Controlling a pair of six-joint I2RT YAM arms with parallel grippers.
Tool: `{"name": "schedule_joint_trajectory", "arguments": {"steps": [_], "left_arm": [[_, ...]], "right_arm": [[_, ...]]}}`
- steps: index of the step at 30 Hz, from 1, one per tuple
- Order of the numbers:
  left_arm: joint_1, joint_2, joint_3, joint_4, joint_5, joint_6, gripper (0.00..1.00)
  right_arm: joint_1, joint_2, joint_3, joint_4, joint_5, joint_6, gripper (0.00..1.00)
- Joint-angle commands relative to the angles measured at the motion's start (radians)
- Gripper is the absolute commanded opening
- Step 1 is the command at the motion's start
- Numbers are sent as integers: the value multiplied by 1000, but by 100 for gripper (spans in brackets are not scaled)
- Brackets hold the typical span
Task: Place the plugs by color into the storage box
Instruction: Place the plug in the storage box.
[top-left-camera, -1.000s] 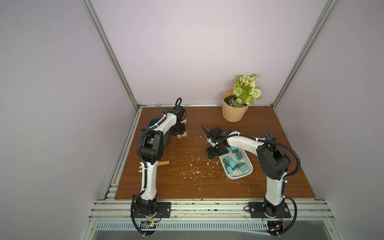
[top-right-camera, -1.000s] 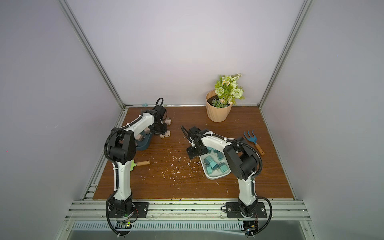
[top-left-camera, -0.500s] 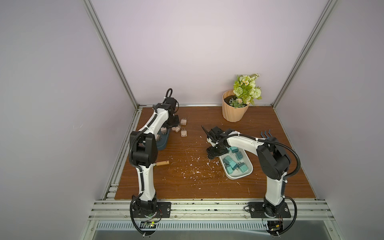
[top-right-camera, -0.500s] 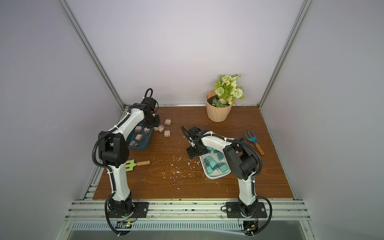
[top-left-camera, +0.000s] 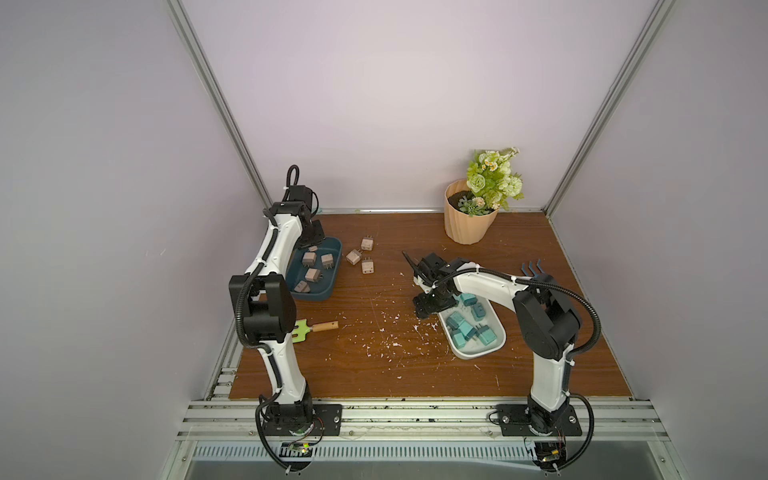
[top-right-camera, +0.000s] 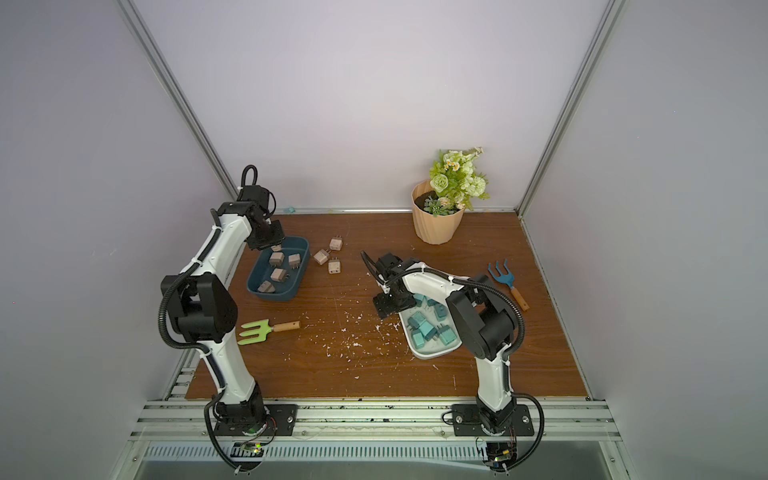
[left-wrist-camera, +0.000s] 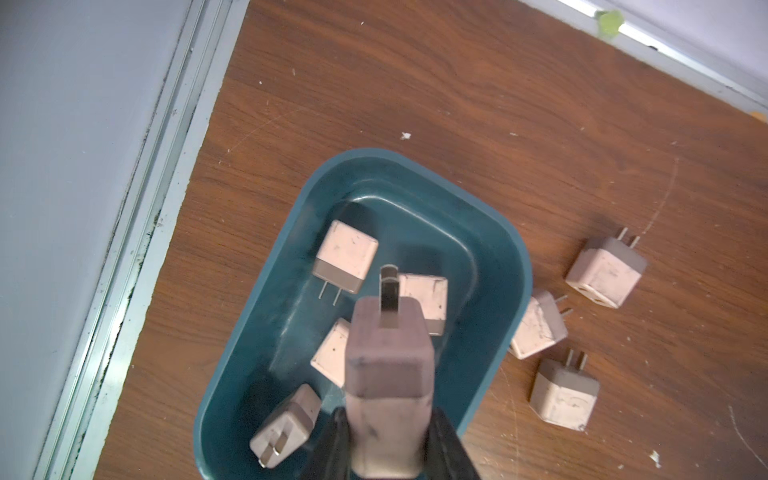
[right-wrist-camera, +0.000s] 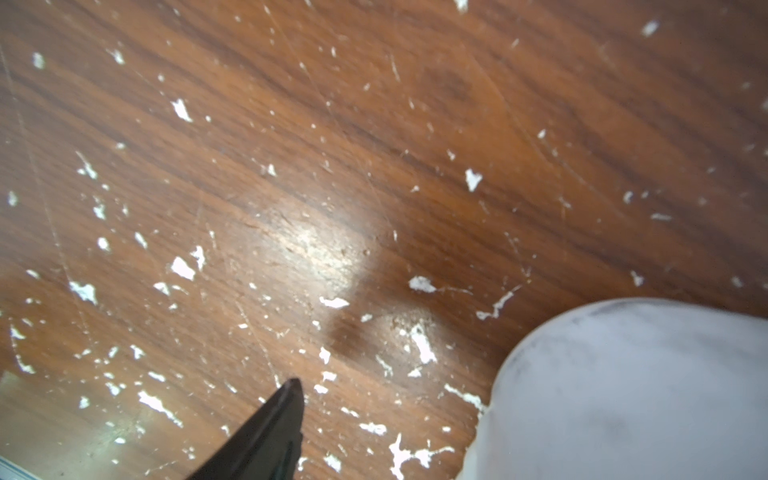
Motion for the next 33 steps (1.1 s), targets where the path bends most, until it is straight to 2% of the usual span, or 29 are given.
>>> {"name": "schedule_joint_trajectory", "arguments": {"steps": [1,11,21,26,33], "left_arm": [[7,63,1,-26,-20,19,28],[7,206,69,-21,-23,18,29],[7,229,-9,2,-83,42,32],[7,225,-38,7,-68,30,38],[5,155,1,1,-39,27,62]], "right_arm": [[8,51,-29,-11,-43,-8,80],[9,52,-35,-12,-46,0,80],[9,64,-16,-17,-49,4,80],[9,74,-3,-22,-50,7,80],[9,75,2,-21,-48,8,80]]}}
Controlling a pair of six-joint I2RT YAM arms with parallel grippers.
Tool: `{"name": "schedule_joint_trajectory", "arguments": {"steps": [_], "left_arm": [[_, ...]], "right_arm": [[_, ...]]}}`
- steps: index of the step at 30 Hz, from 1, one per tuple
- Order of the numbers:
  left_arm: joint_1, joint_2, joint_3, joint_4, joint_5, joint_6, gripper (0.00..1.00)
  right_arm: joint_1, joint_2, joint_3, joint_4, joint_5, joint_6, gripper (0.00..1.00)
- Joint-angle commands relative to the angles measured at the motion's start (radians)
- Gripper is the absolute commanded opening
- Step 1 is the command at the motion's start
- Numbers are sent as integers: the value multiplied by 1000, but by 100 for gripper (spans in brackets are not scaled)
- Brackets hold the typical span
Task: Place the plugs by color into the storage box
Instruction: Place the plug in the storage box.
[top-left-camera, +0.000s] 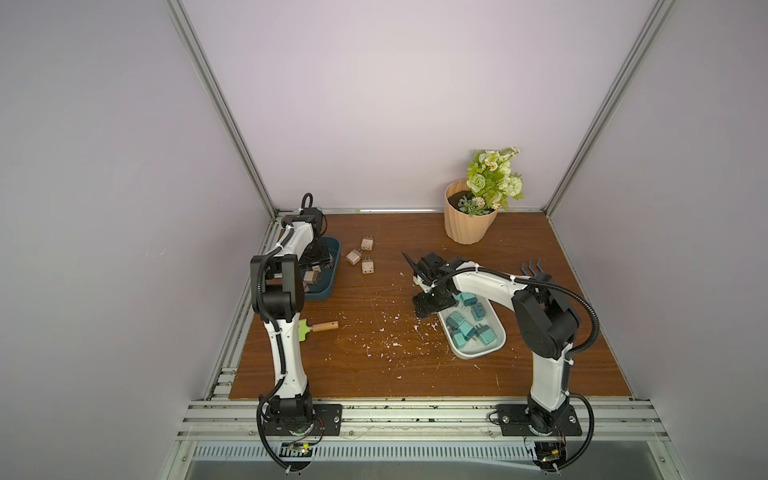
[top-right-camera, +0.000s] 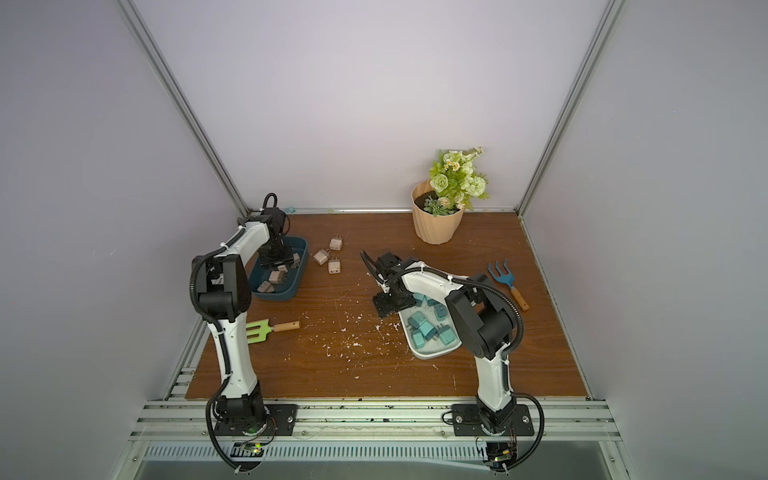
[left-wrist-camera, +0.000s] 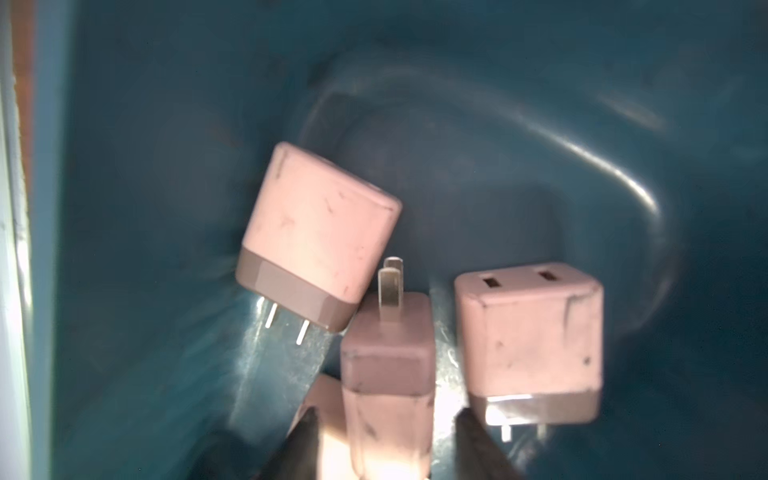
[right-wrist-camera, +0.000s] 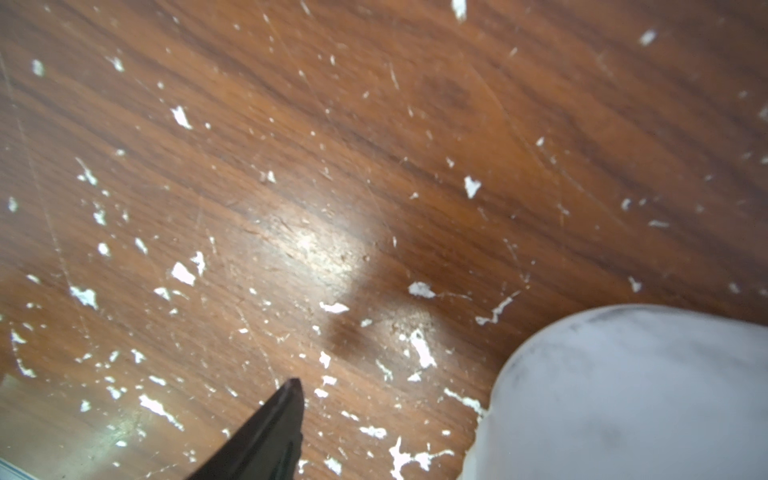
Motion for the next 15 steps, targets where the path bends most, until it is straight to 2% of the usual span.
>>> {"name": "schedule_joint_trajectory", "arguments": {"steps": [1,6,9,12,15], "left_arm": [[0,-81,43,-16,4,-8,64],[-92,-198,56,-18,-39,-44,70],[-154,-228,36,-16,20,-104,74],[-219,-220,23,-14,96,-166,81],[-307,-164,64,-15,80,-169,86]], "right_arm": [[8,65,-14,-11,-48,8,80],[10,66,-15,-6,-50,11,80],[10,70,-13,-6,-51,12,80],[12,72,-12,-3,-51,14,80],[15,71,-12,-4,-53,16,80]]}}
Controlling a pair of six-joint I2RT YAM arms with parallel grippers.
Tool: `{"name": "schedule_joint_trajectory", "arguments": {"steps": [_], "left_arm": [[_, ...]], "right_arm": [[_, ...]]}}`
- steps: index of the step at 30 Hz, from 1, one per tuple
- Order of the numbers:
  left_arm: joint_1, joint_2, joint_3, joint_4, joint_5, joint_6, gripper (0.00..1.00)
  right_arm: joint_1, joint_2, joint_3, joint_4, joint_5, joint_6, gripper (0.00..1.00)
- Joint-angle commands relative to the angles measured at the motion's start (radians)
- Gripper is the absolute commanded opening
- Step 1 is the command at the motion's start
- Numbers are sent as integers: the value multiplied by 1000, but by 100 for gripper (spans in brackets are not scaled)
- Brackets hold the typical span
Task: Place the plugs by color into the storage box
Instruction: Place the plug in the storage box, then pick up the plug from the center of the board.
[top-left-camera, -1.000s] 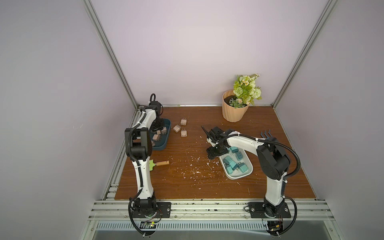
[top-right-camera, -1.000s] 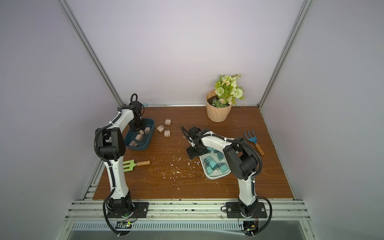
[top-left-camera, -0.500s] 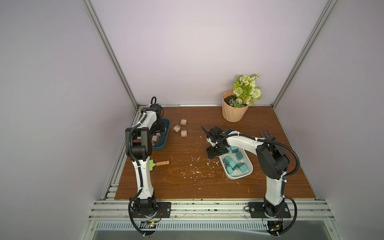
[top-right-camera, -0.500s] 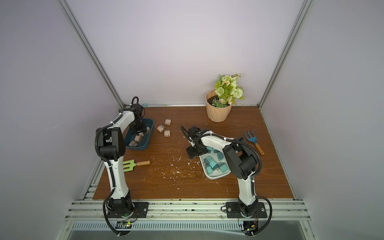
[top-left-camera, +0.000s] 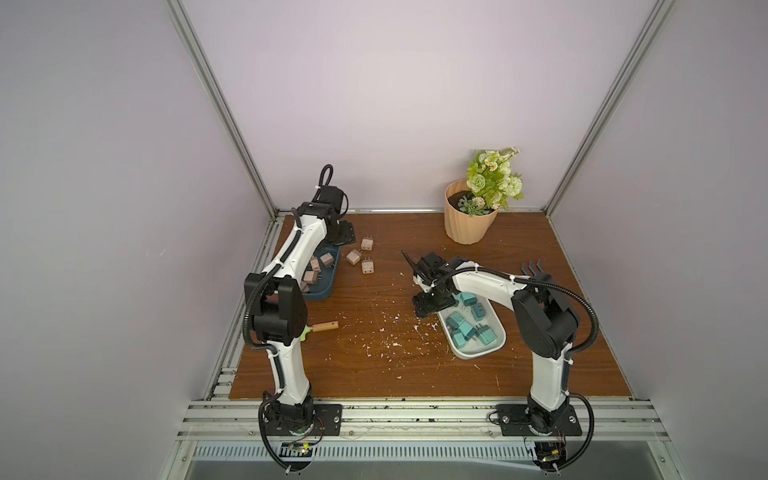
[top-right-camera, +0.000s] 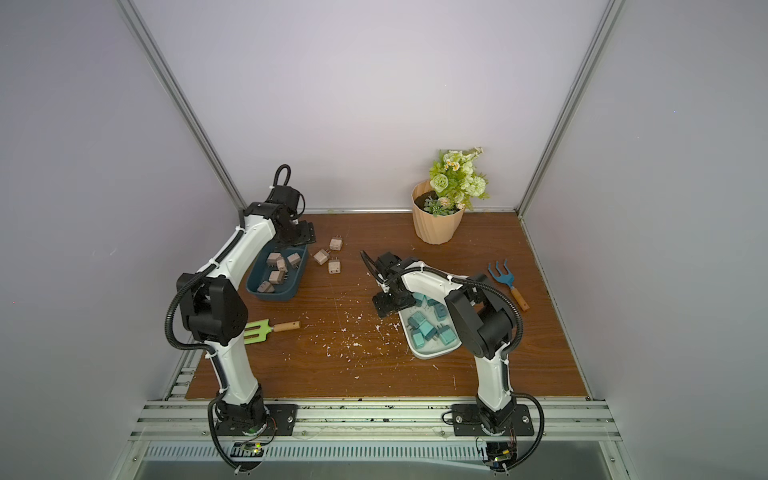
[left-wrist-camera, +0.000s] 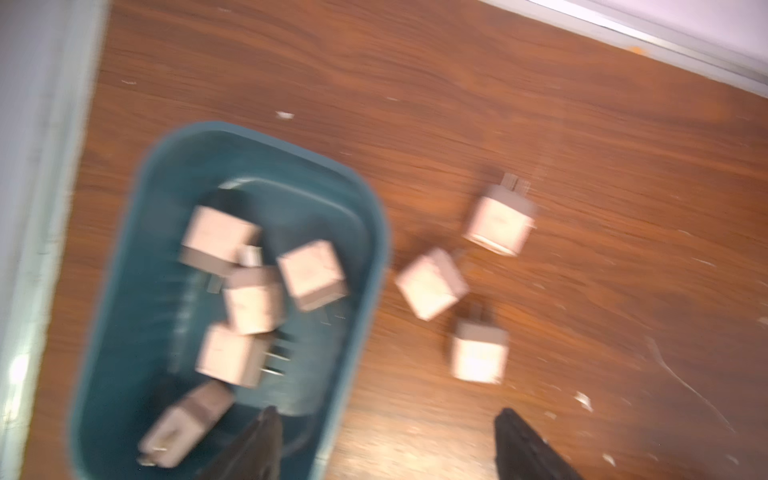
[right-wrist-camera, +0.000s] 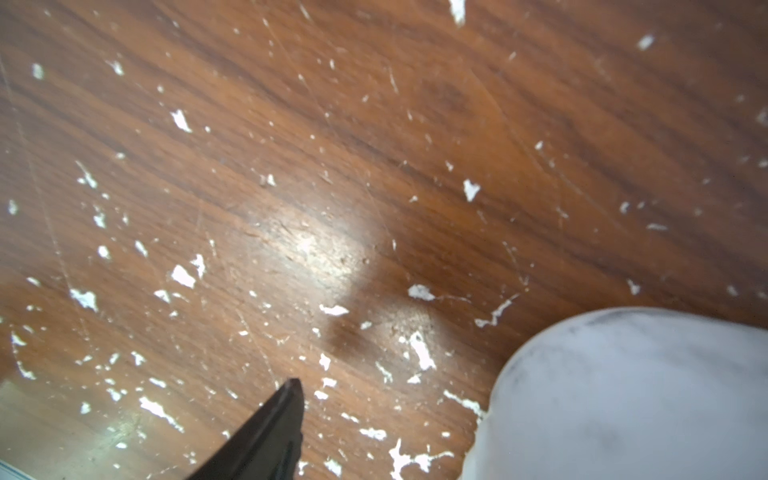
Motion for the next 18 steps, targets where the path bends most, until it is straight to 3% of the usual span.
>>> {"name": "schedule_joint_trajectory", "arguments": {"steps": [1,8,18], "left_arm": [[-79,89,41,-26,27,-61,88],[-99,236,99,-26,108,-110,89],[-99,354,104,-27,122,-114,90]], "right_arm": [[14,65,-18,-3,-53,11,80],[17,46,-45,3,-44,15,80],[16,37,-55,0,-31,13,80]]}}
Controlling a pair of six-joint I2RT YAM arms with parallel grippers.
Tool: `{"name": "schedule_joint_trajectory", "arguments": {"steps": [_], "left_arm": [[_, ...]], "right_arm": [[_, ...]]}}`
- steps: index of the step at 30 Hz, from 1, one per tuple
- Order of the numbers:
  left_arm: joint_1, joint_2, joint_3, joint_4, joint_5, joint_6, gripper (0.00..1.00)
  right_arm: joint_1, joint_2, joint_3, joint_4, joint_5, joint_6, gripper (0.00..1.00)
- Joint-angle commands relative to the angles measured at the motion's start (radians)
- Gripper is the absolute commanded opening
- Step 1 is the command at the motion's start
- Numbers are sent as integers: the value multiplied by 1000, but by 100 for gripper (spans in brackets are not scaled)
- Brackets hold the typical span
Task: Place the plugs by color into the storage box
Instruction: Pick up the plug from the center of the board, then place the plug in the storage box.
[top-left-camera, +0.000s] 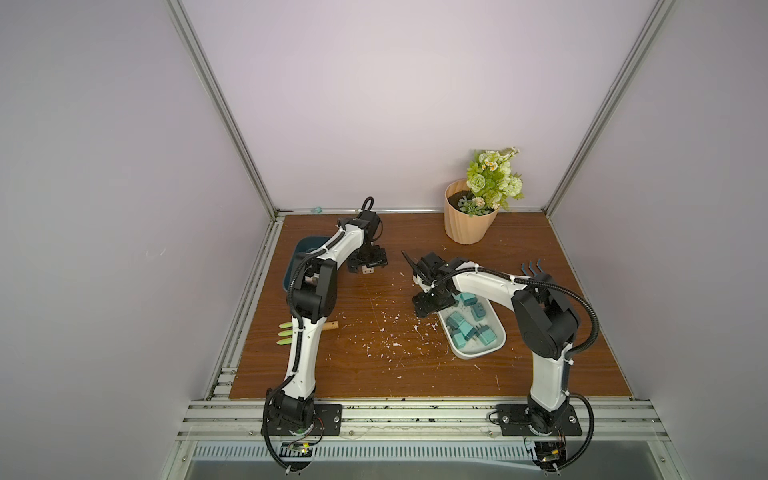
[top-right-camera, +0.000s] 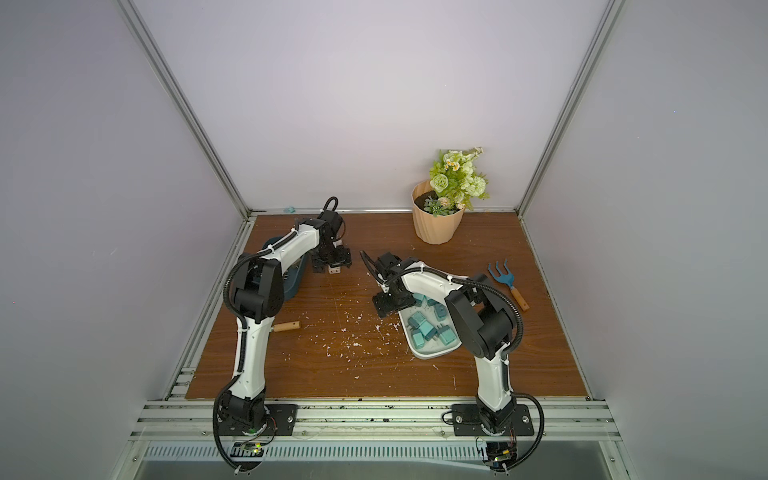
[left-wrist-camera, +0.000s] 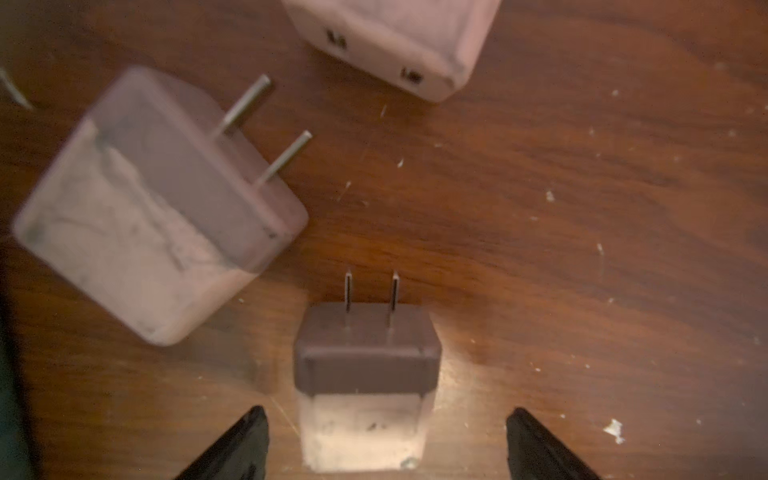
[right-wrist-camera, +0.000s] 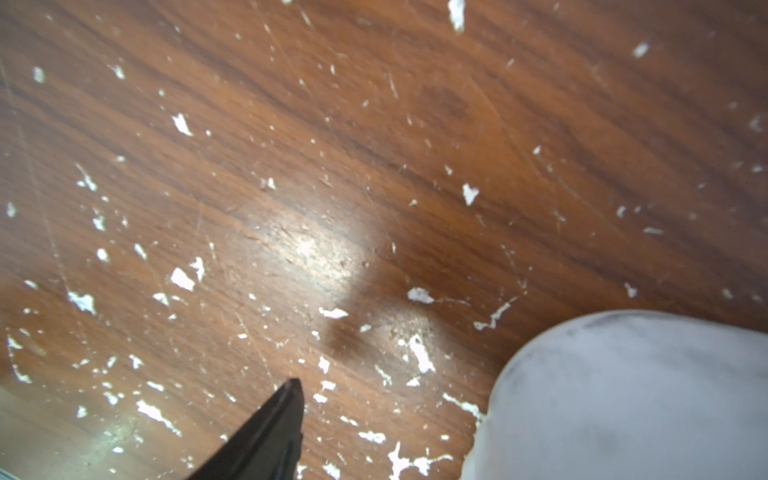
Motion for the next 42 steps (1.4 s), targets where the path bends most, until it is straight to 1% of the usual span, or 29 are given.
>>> {"name": "schedule_joint_trajectory", "arguments": {"steps": [1,3,4,8,10,15,19,22,27,31,35,42], "left_arm": [[9,22,43,-24,1,-26,89],[10,38,49,-25,-2,-21,87],[12,47,51,-25,-2,-21,84],[17,63,51,-25,-12,-12,63],[17,58,47,-26,-24,-3,56],[17,35,23,-25,-42,14,45],[17,-3,25,-28,-47,27,44],[20,-41,63,-50,-57,32,44],[60,-119,101,-76,-71,28,45],[128,-192,91,-76,-53,24,46],[201,-250,72,-86,-66,54,47],[370,-313,-70,-85,-63,140,47]], "right_arm": [[15,41,-48,-11,-39,8,80],[14,40,-50,-10,-37,6,80],[14,39,-50,-11,-37,6,80],[14,39,-50,-13,-31,4,80],[15,37,-51,-13,-31,2,80],[14,42,-49,-13,-32,-2,80],[14,50,-36,-15,-37,-4,80],[15,53,-30,-16,-40,-4,80],[14,54,-27,-16,-40,-6,80],[15,57,-26,-17,-41,-6,80],[15,63,-17,-16,-45,-8,80],[14,71,-3,-21,-48,-9,80]]}}
